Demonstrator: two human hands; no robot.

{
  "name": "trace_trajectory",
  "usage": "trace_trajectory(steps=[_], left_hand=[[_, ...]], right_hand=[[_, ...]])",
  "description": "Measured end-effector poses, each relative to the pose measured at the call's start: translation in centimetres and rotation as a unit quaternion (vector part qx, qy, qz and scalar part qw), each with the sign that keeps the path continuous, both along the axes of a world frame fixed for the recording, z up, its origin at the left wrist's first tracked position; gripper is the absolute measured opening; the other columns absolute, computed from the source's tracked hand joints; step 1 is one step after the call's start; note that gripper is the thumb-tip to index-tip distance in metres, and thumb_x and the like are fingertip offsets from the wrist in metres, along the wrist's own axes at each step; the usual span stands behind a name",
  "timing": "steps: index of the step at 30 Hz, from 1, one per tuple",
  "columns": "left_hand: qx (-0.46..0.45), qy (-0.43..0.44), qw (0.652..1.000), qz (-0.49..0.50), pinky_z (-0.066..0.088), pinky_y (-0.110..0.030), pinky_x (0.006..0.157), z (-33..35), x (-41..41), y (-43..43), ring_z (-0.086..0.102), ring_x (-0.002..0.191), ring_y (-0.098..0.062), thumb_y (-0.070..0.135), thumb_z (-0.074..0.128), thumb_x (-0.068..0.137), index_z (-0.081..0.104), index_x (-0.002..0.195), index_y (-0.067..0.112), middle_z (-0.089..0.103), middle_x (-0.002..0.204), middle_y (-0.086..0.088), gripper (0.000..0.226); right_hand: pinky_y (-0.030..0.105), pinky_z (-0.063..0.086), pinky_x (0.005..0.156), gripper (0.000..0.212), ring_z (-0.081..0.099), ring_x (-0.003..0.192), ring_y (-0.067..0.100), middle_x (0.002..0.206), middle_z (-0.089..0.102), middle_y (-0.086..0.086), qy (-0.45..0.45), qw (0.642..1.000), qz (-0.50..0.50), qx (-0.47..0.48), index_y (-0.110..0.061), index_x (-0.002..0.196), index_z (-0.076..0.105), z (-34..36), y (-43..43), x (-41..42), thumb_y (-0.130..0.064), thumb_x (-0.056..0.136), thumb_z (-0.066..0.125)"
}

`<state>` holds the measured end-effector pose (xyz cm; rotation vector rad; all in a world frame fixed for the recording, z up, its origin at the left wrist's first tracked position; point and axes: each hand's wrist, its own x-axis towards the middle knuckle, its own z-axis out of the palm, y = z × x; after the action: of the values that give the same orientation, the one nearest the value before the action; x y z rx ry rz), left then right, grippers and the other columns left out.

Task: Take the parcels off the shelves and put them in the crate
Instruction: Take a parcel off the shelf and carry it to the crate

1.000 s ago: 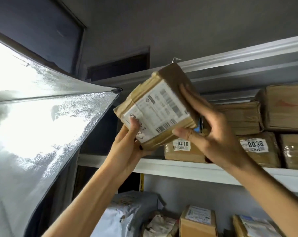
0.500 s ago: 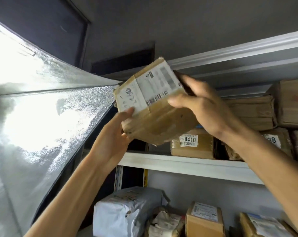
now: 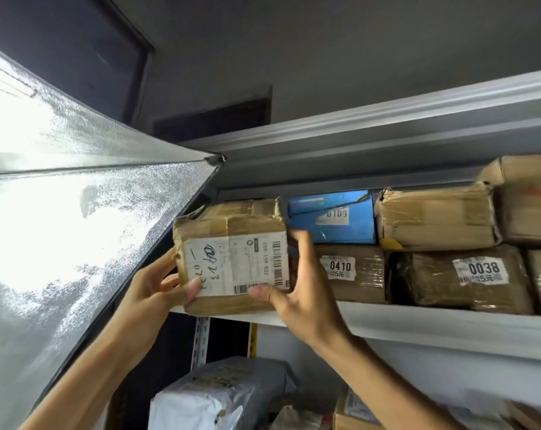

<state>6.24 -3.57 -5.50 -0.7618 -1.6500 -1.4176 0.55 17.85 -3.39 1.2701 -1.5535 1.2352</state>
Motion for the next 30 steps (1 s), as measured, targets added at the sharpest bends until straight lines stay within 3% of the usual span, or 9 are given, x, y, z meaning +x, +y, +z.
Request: trace_trajectory(steps=[2,5,10,15,18,20,23,27,30], left_hand=[[0.009,0.002,1.0,0.007,0.056,-0.03,0.082,-0.2,-0.8,-0.6,0.066,0.108,-0.023,0.015,0.075,0.076,0.068,0.116,0.029,0.07,0.116,-0.003,0.043],[0.029,0.002,1.0,-0.001,0.054,-0.019,0.077,-0.6,-2.4,-1.0,0.067,0.105,-0.016,0.014,0.065,0.078,0.065,0.12,0.024,0.071,0.115,-0.002,0.043],[0.055,-0.011,0.998,0.018,0.053,-0.018,0.069,0.1,-5.2,-0.7,0.069,0.095,-0.013,-0.006,0.055,0.089,0.065,0.113,0.016,0.074,0.104,-0.004,0.034],[0.083,-0.008,0.993,0.079,0.054,-0.019,0.062,2.1,-7.7,-0.8,0.071,0.085,-0.009,-0.003,0.061,0.089,0.066,0.109,0.021,0.075,0.094,0.003,0.032],[0.101,-0.009,0.984,0.145,0.055,-0.027,0.075,2.4,-9.4,-0.6,0.07,0.09,-0.01,0.006,0.067,0.088,0.068,0.108,0.022,0.074,0.094,0.007,0.026],[0.106,0.002,0.974,0.202,0.053,-0.021,0.076,2.8,-10.1,-0.6,0.068,0.088,-0.003,0.014,0.071,0.086,0.067,0.103,0.029,0.071,0.088,0.017,0.023],[0.109,0.02,0.963,0.246,0.048,-0.006,0.064,3.1,-10.3,-0.6,0.064,0.075,0.012,0.016,0.074,0.083,0.063,0.098,0.035,0.067,0.076,0.023,0.026],[0.087,0.004,0.965,0.248,0.048,-0.005,0.057,2.4,-10.3,-1.1,0.064,0.068,0.012,0.011,0.077,0.08,0.063,0.103,0.026,0.066,0.079,0.019,0.031],[0.075,-0.012,0.966,0.246,0.05,-0.005,0.06,2.2,-10.2,-1.2,0.063,0.075,0.009,0.009,0.075,0.082,0.063,0.116,0.018,0.067,0.086,0.013,0.037]], right_hand=[[0.016,0.047,0.09,0.07,0.054,0.112,-0.002,0.119,0.057,-0.01,-0.005,1.0,0.005,-0.012,-0.039,0.117,0.036,-0.3,-0.8,-0.9,-0.013,0.071,0.083],[0.025,0.051,0.091,0.068,0.057,0.112,0.002,0.119,0.061,-0.008,-0.031,0.999,0.016,-0.01,-0.036,0.117,0.037,-0.7,-1.7,-2.4,-0.009,0.072,0.081],[0.027,0.052,0.093,0.067,0.056,0.113,0.002,0.122,0.059,-0.007,-0.057,0.998,-0.013,-0.022,-0.032,0.123,0.037,-0.6,-3.0,-4.7,-0.009,0.076,0.079],[0.033,0.047,0.101,0.072,0.055,0.119,0.011,0.13,0.058,0.003,-0.073,0.995,-0.064,-0.029,-0.012,0.139,0.038,0.3,-4.2,-6.6,-0.01,0.078,0.077],[0.03,0.05,0.096,0.068,0.058,0.116,0.012,0.127,0.062,0.002,-0.075,0.991,-0.098,-0.043,-0.01,0.136,0.043,0.4,-4.8,-7.1,-0.012,0.078,0.078],[0.029,0.051,0.093,0.064,0.06,0.113,0.013,0.125,0.064,0.003,-0.087,0.987,-0.126,-0.054,-0.009,0.131,0.047,1.1,-5.2,-7.5,-0.012,0.076,0.08],[0.036,0.051,0.094,0.061,0.06,0.114,0.018,0.124,0.064,0.005,-0.105,0.98,-0.165,-0.04,-0.008,0.125,0.05,2.4,-5.9,-8.0,-0.012,0.073,0.082],[0.041,0.052,0.091,0.064,0.057,0.116,0.025,0.125,0.061,0.009,-0.102,0.957,-0.273,0.0,-0.009,0.13,0.045,2.9,-6.9,-8.4,-0.017,0.076,0.08],[0.043,0.052,0.09,0.062,0.056,0.116,0.029,0.125,0.059,0.013,-0.103,0.944,-0.312,0.014,-0.01,0.134,0.041,3.0,-7.3,-8.5,-0.015,0.082,0.075]])
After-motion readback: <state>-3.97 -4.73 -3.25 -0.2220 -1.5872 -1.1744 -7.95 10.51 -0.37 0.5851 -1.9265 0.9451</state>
